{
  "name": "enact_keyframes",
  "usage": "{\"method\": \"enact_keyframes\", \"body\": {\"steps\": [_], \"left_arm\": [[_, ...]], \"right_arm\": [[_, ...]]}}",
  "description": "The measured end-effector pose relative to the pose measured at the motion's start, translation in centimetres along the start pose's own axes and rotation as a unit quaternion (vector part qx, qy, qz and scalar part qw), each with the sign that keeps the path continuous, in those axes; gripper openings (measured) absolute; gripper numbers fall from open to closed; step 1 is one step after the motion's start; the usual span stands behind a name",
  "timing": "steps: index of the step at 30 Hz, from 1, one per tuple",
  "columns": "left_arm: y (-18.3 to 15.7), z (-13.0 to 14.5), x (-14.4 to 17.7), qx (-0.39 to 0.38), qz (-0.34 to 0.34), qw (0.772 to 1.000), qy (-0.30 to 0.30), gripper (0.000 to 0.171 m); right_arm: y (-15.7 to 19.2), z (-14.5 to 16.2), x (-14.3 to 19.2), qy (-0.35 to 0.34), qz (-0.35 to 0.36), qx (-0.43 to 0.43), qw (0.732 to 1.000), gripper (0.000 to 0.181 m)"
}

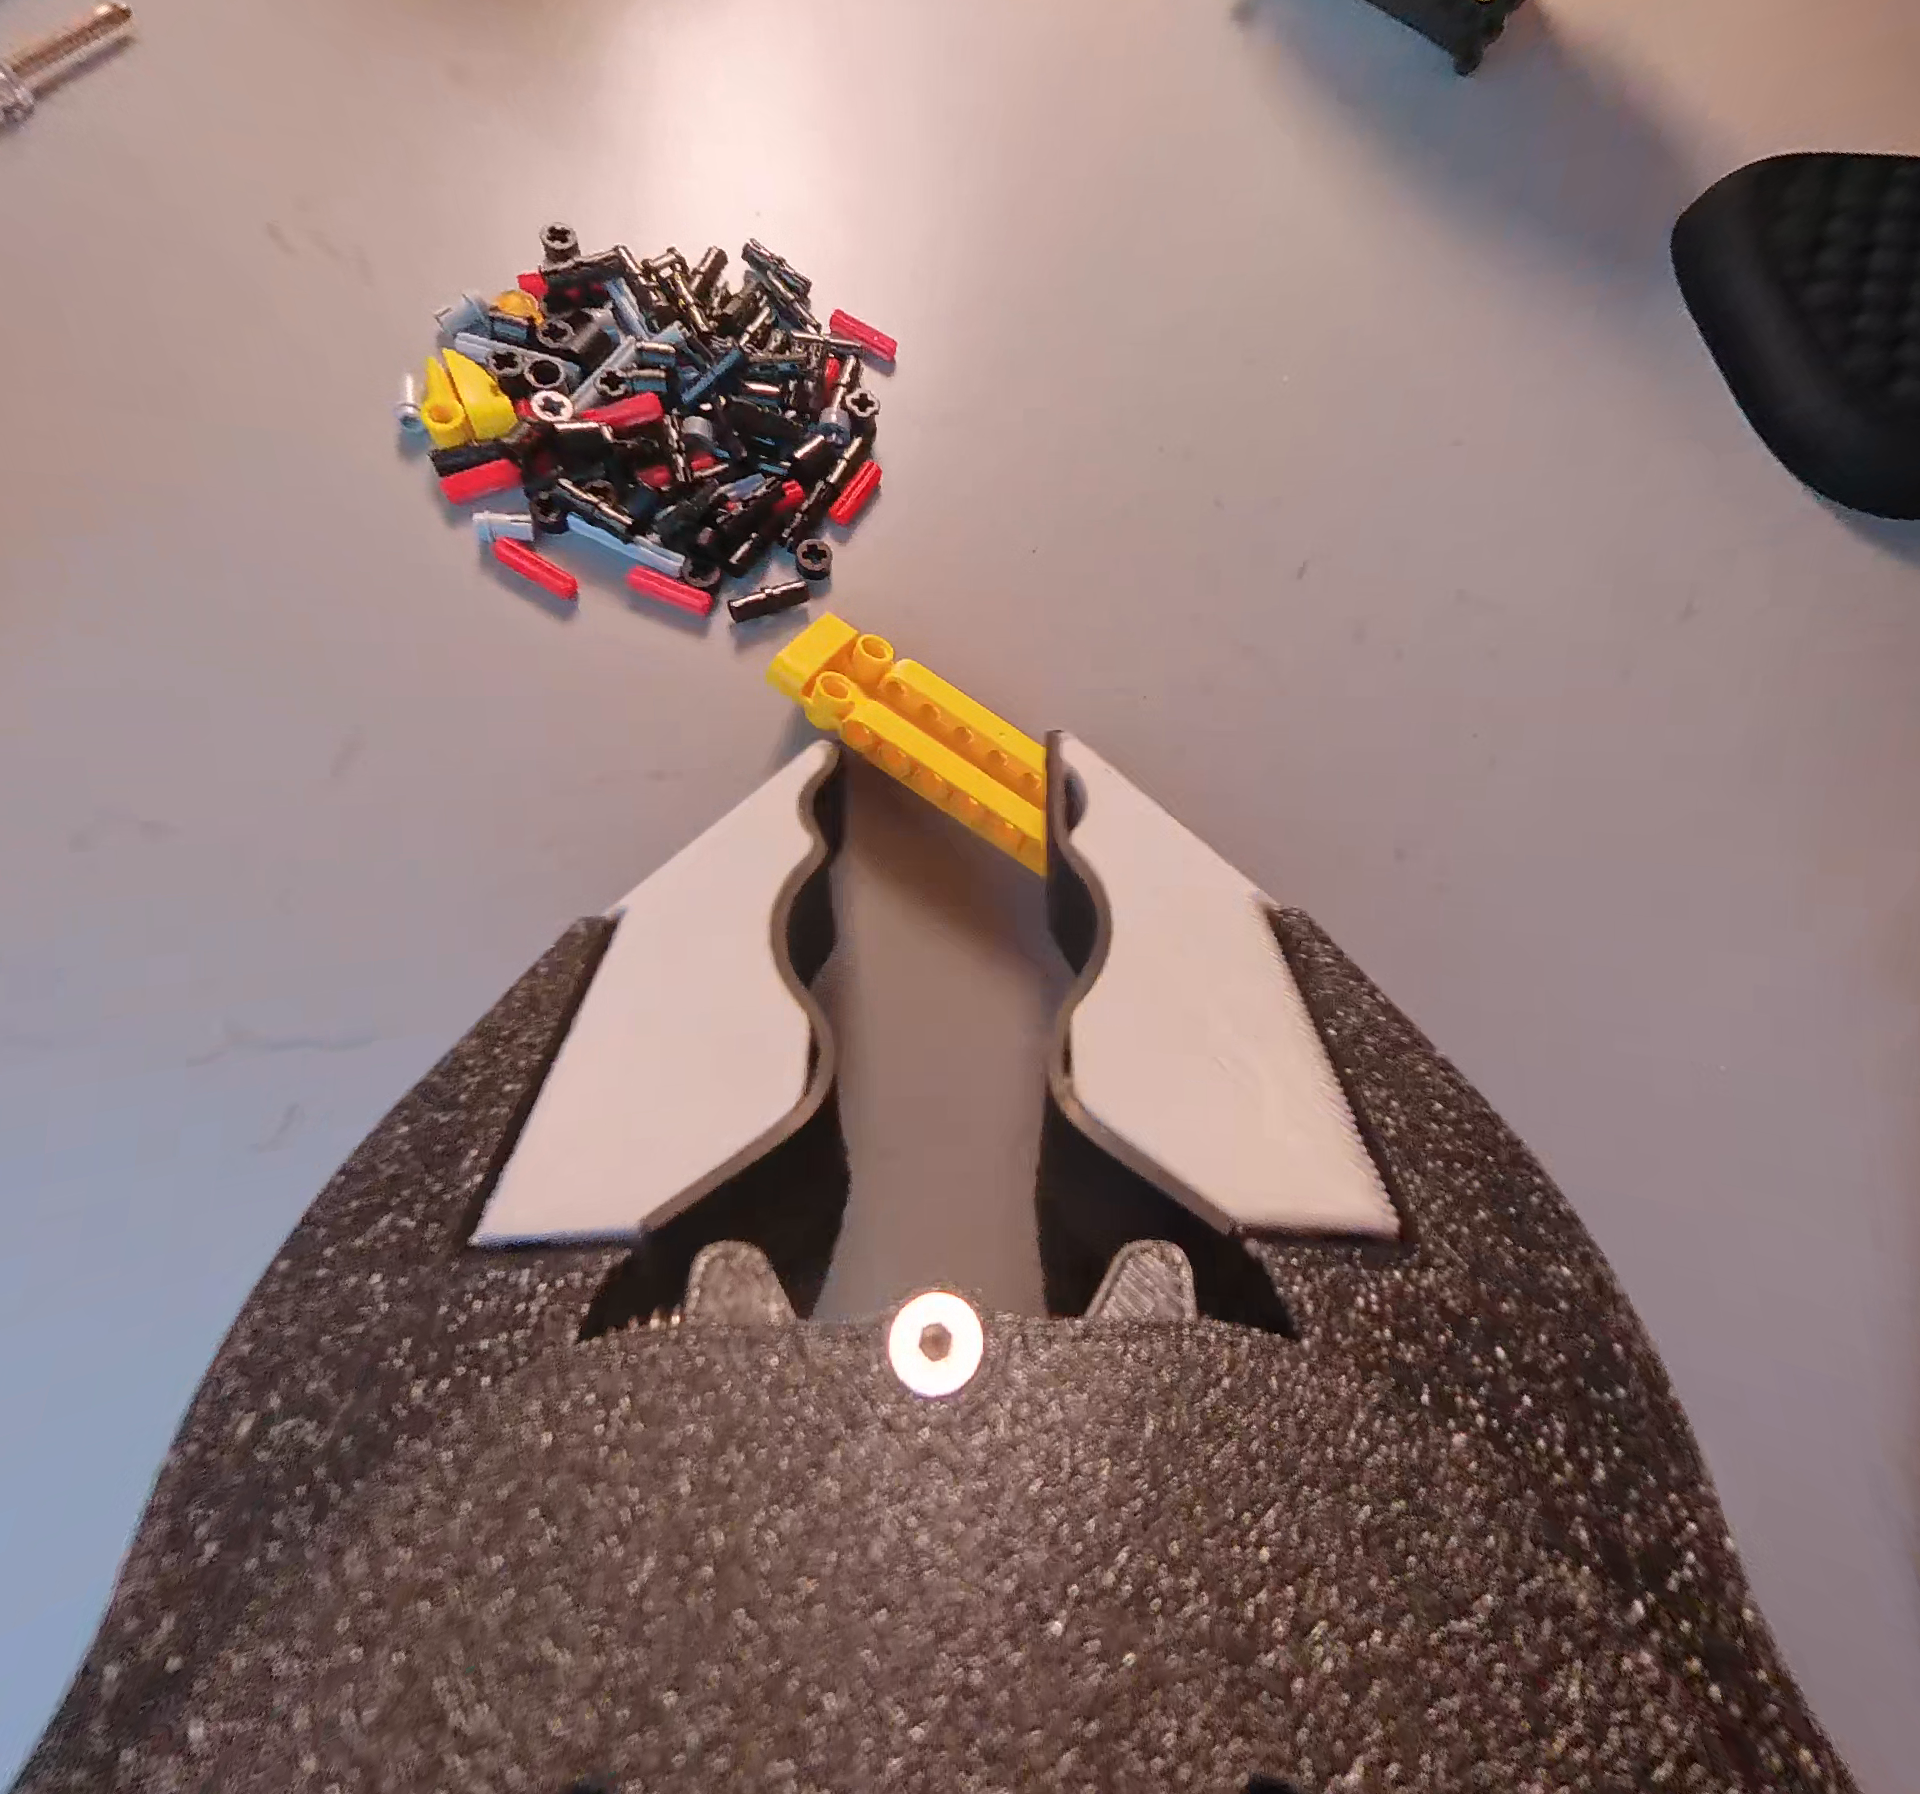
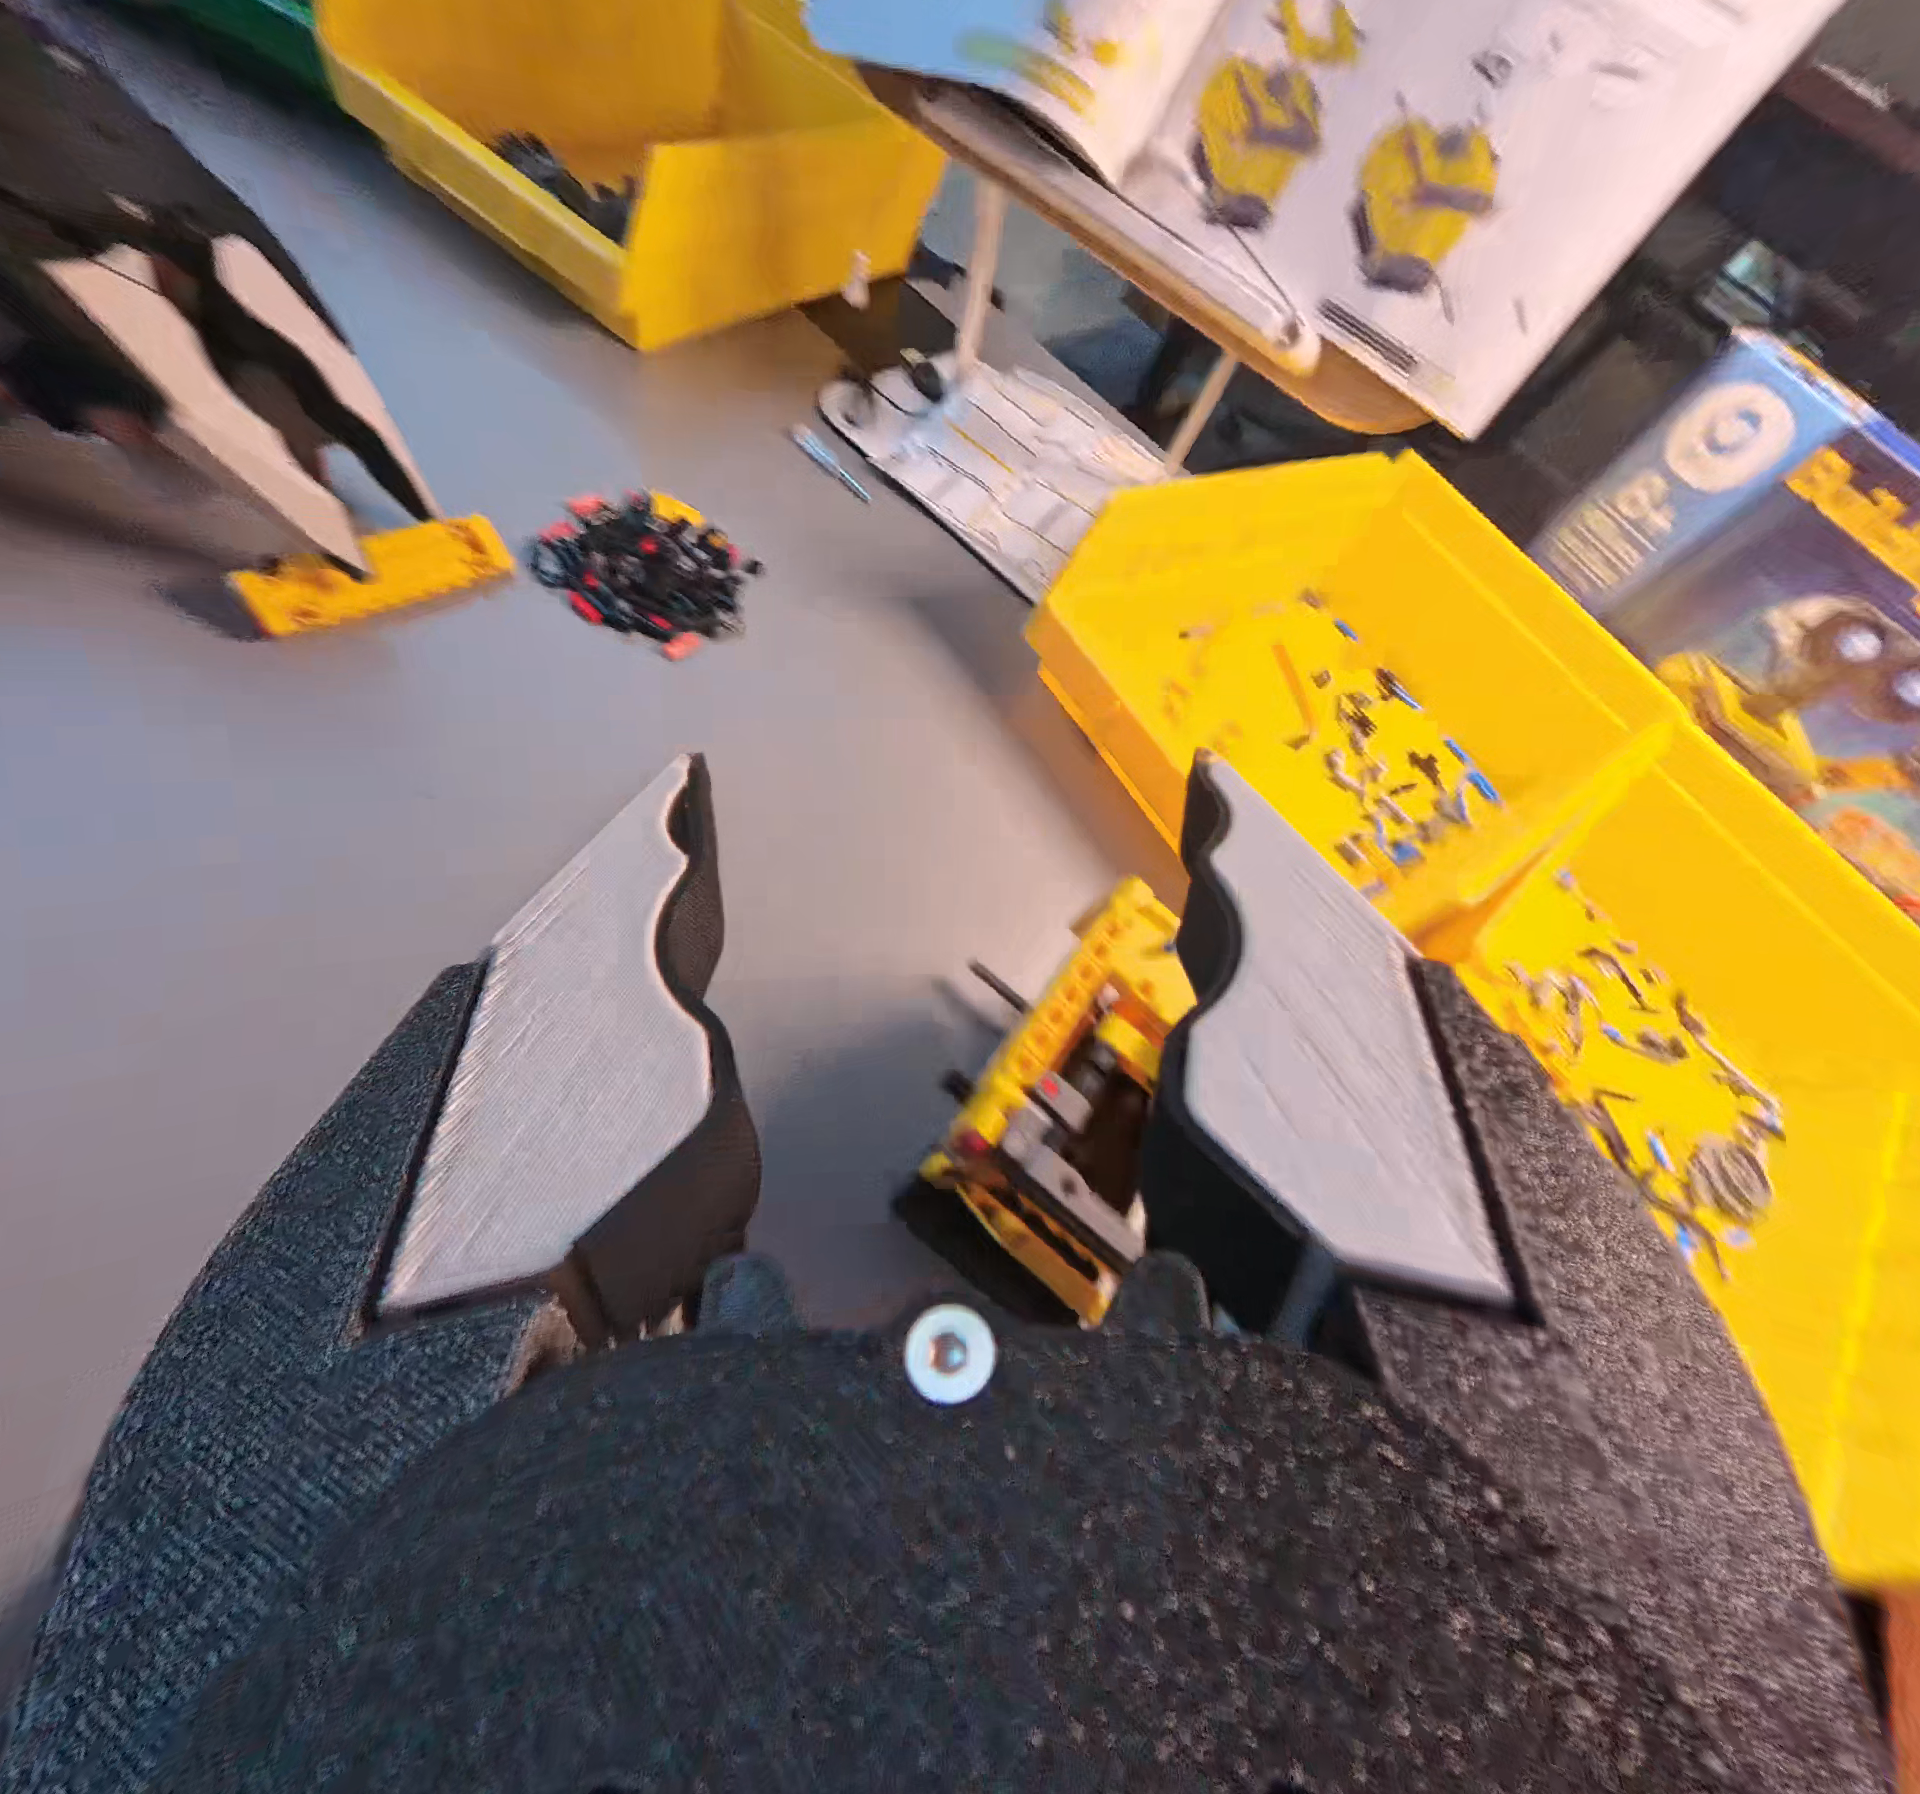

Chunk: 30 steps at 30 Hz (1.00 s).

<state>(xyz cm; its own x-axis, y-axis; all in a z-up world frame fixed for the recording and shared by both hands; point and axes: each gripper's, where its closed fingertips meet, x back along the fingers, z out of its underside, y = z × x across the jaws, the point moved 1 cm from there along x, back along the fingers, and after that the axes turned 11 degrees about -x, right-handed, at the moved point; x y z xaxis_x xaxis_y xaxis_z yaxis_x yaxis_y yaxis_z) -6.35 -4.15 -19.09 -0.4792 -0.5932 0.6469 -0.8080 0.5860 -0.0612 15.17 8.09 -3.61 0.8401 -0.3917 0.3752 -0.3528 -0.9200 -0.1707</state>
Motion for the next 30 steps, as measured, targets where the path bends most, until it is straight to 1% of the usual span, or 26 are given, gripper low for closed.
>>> {"method": "enact_keyframes", "body": {"steps": [1, 2, 3, 4, 6, 7, 8, 10, 11, 13, 15, 17, 20, 21, 22, 23, 25, 27, 30], "left_arm": [[-0.1, 0.0, -0.1, -0.003, -0.003, 1.000, 0.007, 0.026], [0.0, 0.1, -0.3, -0.006, -0.011, 1.000, 0.013, 0.020], [-0.1, 0.1, -0.3, -0.012, -0.017, 1.000, 0.017, 0.011], [-0.2, 0.1, -0.3, -0.024, -0.019, 0.999, 0.021, 0.006], [-0.3, 0.0, -0.2, -0.042, -0.021, 0.999, 0.017, 0.006], [-0.3, -0.4, 0.1, -0.035, -0.018, 0.999, 0.000, 0.006], [-0.2, -1.0, 0.5, -0.021, -0.010, 0.999, -0.026, 0.006], [0.0, -3.4, 2.2, 0.004, 0.007, 0.994, -0.112, 0.006], [0.3, -4.7, 3.3, 0.021, 0.011, 0.987, -0.162, 0.006], [0.6, -7.3, 6.0, 0.044, 0.021, 0.960, -0.275, 0.006], [1.4, -8.3, 7.5, 0.077, 0.005, 0.940, -0.332, 0.006], [1.6, -8.8, 7.7, 0.094, -0.009, 0.928, -0.361, 0.005], [0.8, -9.5, 6.9, 0.104, -0.011, 0.919, -0.380, 0.006], [0.5, -9.6, 6.5, 0.101, -0.014, 0.920, -0.379, 0.006], [0.2, -9.8, 6.3, 0.094, -0.018, 0.920, -0.381, 0.006], [-0.1, -10.0, 6.3, 0.088, -0.020, 0.919, -0.384, 0.006], [-0.4, -10.3, 6.6, 0.080, -0.018, 0.916, -0.393, 0.006], [0.0, -10.3, 7.3, 0.086, -0.022, 0.910, -0.405, 0.006], [0.0, -10.1, 7.8, 0.092, 0.009, 0.907, -0.410, 0.004]], "right_arm": [[1.9, -0.7, -0.8, -0.005, -0.029, 0.008, 1.000, 0.085], [3.9, -1.0, -1.8, -0.003, -0.059, 0.017, 0.998, 0.082], [5.7, -0.9, -2.9, 0.003, -0.087, 0.028, 0.996, 0.078], [7.3, -0.7, -4.1, 0.011, -0.110, 0.038, 0.993, 0.076], [10.0, 0.0, -6.7, 0.026, -0.152, 0.049, 0.987, 0.073], [11.3, 0.3, -7.8, 0.029, -0.174, 0.047, 0.983, 0.071], [12.4, 0.4, -8.9, 0.030, -0.193, 0.039, 0.980, 0.070], [14.2, 0.3, -10.8, 0.025, -0.227, 0.011, 0.974, 0.071], [15.0, 0.0, -11.6, 0.016, -0.243, -0.013, 0.970, 0.071], [16.5, -1.0, -12.3, -0.014, -0.286, -0.080, 0.955, 0.072], [17.8, -2.1, -12.7, -0.047, -0.316, -0.158, 0.934, 0.070], [19.0, -2.4, -13.3, -0.068, -0.324, -0.204, 0.921, 0.067], [20.5, -2.4, -14.2, -0.072, -0.329, -0.247, 0.909, 0.061], [20.8, -2.6, -14.3, -0.075, -0.333, -0.253, 0.905, 0.052], [20.7, -2.7, -14.5, -0.079, -0.331, -0.253, 0.905, 0.040], [20.4, -2.9, -14.4, -0.087, -0.331, -0.249, 0.906, 0.031], [19.8, -3.0, -14.1, -0.095, -0.340, -0.242, 0.904, 0.020], [19.1, -2.7, -13.8, -0.096, -0.341, -0.231, 0.906, 0.013], [17.4, -2.7, -13.2, -0.104, -0.347, -0.230, 0.903, 0.009]]}}
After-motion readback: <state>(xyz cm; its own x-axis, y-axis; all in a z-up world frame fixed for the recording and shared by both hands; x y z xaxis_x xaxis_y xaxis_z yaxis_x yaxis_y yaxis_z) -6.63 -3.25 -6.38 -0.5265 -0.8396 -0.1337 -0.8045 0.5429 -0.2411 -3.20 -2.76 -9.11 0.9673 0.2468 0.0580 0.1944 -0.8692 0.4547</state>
